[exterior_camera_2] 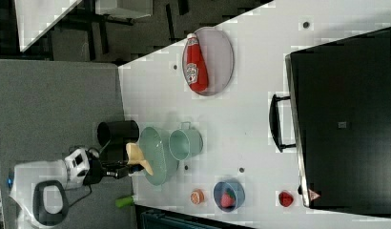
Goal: Pick Banana and place it in mug.
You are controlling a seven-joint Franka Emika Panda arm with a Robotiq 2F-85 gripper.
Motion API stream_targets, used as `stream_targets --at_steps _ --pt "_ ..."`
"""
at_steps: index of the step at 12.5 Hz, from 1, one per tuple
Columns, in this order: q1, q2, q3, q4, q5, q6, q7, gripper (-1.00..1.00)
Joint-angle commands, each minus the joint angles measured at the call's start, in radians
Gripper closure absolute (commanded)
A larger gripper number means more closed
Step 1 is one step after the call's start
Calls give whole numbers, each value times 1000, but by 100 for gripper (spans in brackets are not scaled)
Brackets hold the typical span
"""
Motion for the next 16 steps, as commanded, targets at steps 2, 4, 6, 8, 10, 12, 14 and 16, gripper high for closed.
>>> stream_targets --at_steps 2,4,6,8,10,12,14,16 --pt "-15 73 24 -55 12 159 258 46" --pt "-16 189 27 -44 11 256 259 46" --pt "-15 260 29 -44 4 339 260 46" --pt "-18 287 10 -37 -35 378 300 46" --pt "-18 300 1 -52 -86 377 362 22" --pt "-18 314 0 -53 -94 402 370 -23" --pt "-18 324 -6 -51 -94 409 370 -69" --pt "-19 320 -10 -40 -90 419 370 -100"
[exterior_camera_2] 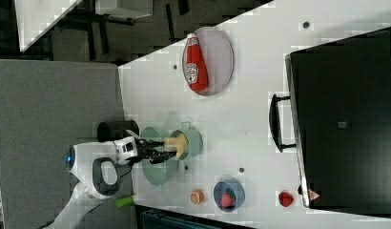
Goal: Pick Banana and place it in mug.
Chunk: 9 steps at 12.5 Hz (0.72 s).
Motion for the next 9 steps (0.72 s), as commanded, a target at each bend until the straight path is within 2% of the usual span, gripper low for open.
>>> stream_targets --at_steps 1,3,9 --pt "0 -47 -21 35 19 -1 64 -100" --pt "-10 -111 -70 86 21 -75 61 -100" --pt "-26 -281 -270 348 -5 -553 31 -100"
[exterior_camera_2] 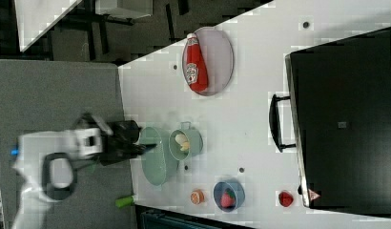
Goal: Pick Banana and place it in mug.
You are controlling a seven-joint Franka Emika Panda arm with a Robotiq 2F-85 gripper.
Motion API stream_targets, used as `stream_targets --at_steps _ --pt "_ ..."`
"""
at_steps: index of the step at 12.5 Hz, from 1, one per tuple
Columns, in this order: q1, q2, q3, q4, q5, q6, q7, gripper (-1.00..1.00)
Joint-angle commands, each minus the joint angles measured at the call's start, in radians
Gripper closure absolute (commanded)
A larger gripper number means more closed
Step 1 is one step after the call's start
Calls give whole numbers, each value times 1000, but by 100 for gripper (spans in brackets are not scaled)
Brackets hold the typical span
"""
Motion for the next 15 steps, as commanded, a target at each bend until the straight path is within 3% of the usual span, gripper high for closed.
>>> stream_targets --at_steps 1,5,15 --pt "-27 -69 -106 156 -31 -207 14 -100" --pt "-33 -90 -222 281 -56 -407 14 -100" --pt "-32 -89 -259 288 -57 -393 4 -100"
